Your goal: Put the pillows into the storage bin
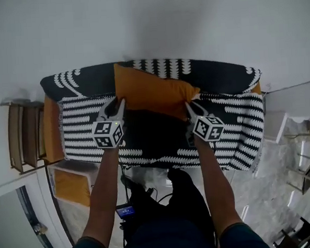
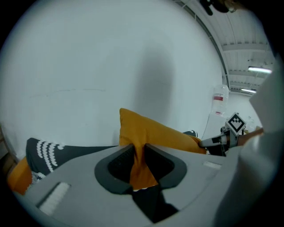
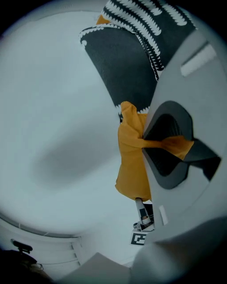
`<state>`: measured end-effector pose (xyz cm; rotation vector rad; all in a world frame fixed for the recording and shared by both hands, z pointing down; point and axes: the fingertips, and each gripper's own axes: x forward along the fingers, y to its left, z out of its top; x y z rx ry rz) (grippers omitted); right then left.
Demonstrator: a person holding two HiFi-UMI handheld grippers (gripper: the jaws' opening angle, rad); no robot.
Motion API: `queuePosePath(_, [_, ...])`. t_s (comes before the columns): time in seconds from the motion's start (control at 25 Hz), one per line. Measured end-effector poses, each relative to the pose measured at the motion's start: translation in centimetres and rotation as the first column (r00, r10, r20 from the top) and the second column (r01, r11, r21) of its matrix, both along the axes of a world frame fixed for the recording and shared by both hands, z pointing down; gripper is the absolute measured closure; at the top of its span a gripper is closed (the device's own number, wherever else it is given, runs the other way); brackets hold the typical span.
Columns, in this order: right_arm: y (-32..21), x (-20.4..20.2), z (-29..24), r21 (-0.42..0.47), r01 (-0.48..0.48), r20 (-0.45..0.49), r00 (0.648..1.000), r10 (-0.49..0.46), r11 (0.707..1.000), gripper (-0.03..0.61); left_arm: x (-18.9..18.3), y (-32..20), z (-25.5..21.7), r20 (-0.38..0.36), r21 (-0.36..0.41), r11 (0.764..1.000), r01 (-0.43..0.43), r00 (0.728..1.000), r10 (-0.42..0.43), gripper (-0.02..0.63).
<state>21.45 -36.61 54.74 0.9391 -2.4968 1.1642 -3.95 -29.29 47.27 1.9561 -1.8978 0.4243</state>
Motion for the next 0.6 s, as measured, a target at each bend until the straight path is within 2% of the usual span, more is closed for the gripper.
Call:
queuePosePath(0.16, [3.0,-7.9,-3.8,0.053,0.125,0.007,0.992,-0.126,0.991,0.515,-6.8,6.4,-3.2,0.002,0.054,0.991,0.124,0.992,-0.124,0.536])
queuePosePath(0.36, [9.6,-18.0,-7.5,0.090,0.258,0.012,0.965,-0.260,0.962,0.517,-15.5,16.5,-6.3,-0.001,0.093,0.962,0.258,0.966,-0.259,0.537])
queuePosePath(0.48, [14.6,-24.2,-9.3,0.103,0.339,0.012,0.940,-0.342,0.935,0.517,-20.6,23.5,-7.7,-0.005,0.114,0.933,0.342,0.939,-0.343,0.537])
queuePosePath(0.6, [20.1,-30.8,-10.5,0.113,0.446,0.005,0.893,-0.450,0.888,0.518,-25.3,31.4,-8.4,-0.015,0.131,0.884,0.449,0.892,-0.451,0.538])
